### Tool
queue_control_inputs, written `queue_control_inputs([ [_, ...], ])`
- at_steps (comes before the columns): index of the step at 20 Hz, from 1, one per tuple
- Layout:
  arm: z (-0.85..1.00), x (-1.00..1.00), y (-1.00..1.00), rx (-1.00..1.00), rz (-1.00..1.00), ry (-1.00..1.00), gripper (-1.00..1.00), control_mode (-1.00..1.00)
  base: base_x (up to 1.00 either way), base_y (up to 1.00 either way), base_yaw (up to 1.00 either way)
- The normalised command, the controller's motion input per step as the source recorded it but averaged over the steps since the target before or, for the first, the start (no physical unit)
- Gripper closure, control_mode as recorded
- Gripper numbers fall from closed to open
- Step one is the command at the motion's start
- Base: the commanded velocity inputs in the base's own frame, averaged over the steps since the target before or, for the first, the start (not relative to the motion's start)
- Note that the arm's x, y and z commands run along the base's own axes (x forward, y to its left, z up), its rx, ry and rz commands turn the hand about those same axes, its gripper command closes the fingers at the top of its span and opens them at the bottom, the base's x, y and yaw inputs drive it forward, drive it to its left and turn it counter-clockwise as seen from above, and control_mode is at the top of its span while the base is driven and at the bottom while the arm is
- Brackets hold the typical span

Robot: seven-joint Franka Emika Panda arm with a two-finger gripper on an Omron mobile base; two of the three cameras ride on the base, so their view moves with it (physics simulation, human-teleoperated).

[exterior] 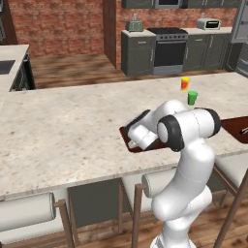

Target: Gather the cucumber and sweet potato from the fridge and place them on a tray on the dining counter. Then gather the steak and chicken drumstick from the fridge and place them on the other tray.

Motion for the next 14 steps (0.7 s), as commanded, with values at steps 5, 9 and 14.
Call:
queue_control_inputs([
  [5, 0.26, 0.04, 0.0, 0.01, 0.0, -0.01, -1.0, -1.0, 0.0, 0.0, 0.0],
  [9, 0.77, 0.0, 0.0, 0.03, 0.0, 0.0, -1.0, -1.0, 0.0, 0.0, 0.0],
  [14, 0.81, -0.1, -0.03, 0.0, -0.01, 0.03, -1.0, -1.0, 0.0, 0.0, 0.0],
])
